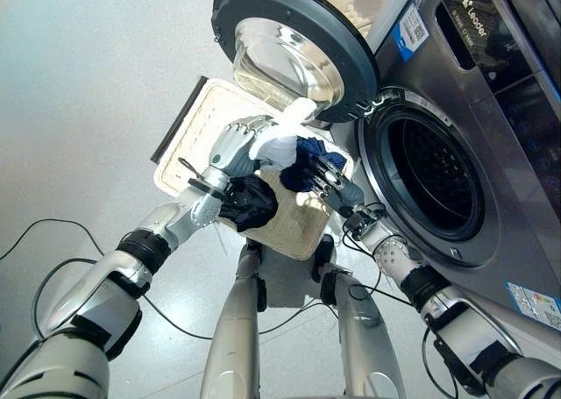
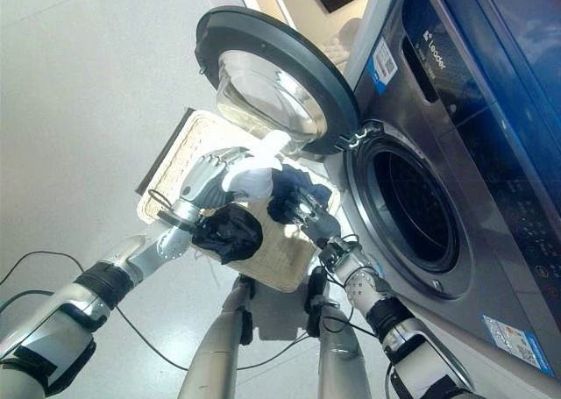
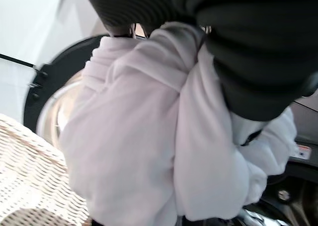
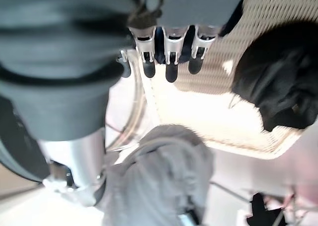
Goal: Put the clothes into the washing machine.
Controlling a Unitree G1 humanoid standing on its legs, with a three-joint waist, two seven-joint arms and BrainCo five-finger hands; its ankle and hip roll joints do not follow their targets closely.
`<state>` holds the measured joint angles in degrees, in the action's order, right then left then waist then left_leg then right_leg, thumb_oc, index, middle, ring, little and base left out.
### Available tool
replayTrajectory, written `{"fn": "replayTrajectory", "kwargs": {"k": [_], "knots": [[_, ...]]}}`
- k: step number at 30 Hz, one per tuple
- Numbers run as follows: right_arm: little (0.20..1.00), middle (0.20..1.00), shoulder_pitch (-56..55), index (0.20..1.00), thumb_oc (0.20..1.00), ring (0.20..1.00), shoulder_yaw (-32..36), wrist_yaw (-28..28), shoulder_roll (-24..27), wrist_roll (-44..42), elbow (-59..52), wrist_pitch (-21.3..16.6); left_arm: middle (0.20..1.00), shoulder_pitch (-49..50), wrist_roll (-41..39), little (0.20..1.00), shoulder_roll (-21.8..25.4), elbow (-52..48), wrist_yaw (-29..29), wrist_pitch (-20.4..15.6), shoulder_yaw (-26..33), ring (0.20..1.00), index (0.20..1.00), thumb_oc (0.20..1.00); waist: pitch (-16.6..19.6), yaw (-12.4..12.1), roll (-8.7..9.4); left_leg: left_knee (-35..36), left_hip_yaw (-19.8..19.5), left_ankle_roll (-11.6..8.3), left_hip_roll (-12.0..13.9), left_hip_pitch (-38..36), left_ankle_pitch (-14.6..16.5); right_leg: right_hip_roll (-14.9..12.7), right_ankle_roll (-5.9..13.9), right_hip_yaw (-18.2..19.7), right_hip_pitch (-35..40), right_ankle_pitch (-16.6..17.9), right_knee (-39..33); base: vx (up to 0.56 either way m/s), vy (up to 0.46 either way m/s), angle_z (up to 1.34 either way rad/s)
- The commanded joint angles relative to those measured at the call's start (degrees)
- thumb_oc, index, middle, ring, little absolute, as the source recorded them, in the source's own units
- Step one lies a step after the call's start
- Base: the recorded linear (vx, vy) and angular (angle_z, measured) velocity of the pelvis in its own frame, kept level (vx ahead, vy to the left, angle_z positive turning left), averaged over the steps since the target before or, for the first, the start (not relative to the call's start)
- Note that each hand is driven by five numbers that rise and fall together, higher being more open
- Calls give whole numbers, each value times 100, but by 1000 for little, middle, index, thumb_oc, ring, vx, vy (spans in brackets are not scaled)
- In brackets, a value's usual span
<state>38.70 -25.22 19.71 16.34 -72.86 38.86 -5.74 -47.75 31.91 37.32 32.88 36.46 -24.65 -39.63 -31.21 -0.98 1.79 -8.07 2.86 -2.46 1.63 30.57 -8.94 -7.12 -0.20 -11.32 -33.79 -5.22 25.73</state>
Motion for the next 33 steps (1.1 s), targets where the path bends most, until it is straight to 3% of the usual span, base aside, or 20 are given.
{"fn": "replayTrajectory", "kwargs": {"k": [1,12,33], "knots": [[1000,1000,177,1000,1000,1000,205,313,24,-306,-215,14,200,-466,159,200,-221,-487,109,-392,77,200,200,200,142,-67,-324,-325,196,13,-438,-186,807,10,680,6,155,590,-689,0,0,0],[1000,1000,517,1000,1000,1000,67,29,-56,227,-155,-2,200,-733,179,200,-325,-425,-119,-579,-248,200,200,200,142,-39,-325,-288,216,1,-456,-144,752,33,680,41,156,690,-847,-5,1,-1],[1000,1000,935,1000,1000,1000,-226,-262,-223,1085,-92,-209,200,-1216,609,200,-769,-197,-328,-76,-778,200,200,200,142,46,-300,-178,247,-17,-444,-24,639,98,712,164,11,838,-972,-7,2,0]]}}
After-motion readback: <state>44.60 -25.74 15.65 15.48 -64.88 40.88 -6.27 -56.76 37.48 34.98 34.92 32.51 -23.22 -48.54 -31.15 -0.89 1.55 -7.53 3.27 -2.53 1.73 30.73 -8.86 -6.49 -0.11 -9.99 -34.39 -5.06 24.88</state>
